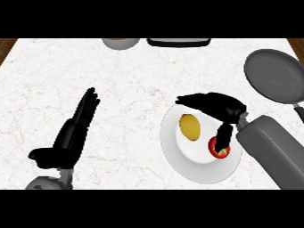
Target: Pick the lemon from the plate and place it in the pan
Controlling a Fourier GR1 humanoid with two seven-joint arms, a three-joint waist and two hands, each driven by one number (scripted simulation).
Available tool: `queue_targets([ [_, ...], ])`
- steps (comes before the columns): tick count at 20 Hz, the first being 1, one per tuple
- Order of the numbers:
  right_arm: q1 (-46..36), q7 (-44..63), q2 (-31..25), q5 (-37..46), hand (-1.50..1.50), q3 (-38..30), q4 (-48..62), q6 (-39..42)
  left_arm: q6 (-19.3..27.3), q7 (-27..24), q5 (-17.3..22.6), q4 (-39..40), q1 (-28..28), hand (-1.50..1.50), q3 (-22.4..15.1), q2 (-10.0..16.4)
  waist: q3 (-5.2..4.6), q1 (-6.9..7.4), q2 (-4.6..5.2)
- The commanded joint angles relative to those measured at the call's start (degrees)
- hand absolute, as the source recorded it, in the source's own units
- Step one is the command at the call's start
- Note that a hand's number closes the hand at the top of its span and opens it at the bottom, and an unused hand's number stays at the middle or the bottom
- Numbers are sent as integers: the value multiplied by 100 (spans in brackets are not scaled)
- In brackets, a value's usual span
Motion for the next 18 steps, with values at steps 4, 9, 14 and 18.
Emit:
queue_targets([
  [4,193,-105,404,798,-150,-424,204,173,-284,27,-106,-232,278,0,183,-108,1,-18,-2],
  [9,368,100,610,1036,-150,-677,131,311,-20,199,-470,-27,-42,0,178,-420,1,-31,-2],
  [14,259,-87,1208,1309,-150,-867,751,-60,-490,-184,-272,472,-138,0,554,-331,1,-19,6],
  [18,153,-250,1370,1638,-150,-1035,1091,-171,-464,-389,-516,453,44,0,484,-487,1,-19,4],
])
